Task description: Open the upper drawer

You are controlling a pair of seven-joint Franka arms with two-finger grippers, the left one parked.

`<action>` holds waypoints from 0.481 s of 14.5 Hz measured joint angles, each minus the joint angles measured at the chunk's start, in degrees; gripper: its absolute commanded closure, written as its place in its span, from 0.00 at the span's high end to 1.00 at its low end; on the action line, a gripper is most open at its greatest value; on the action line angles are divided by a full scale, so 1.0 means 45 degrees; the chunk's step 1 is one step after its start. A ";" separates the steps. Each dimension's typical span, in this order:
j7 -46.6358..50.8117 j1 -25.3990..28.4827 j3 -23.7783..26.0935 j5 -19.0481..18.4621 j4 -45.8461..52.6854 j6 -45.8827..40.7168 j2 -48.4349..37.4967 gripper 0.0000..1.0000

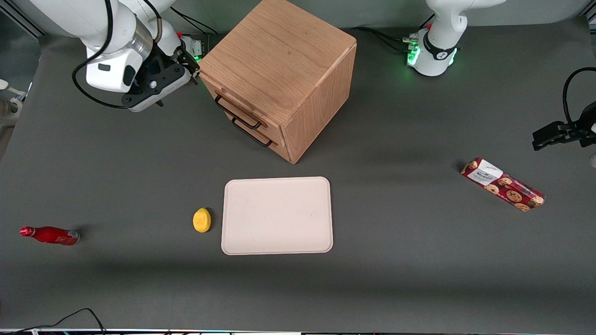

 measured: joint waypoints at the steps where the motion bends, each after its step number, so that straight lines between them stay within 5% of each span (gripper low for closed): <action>1: -0.0059 0.0013 -0.0052 0.0148 -0.0006 -0.0043 0.0138 1.00; 7: -0.1039 -0.0335 -0.0251 0.2048 -0.0062 -0.0067 0.1765 1.00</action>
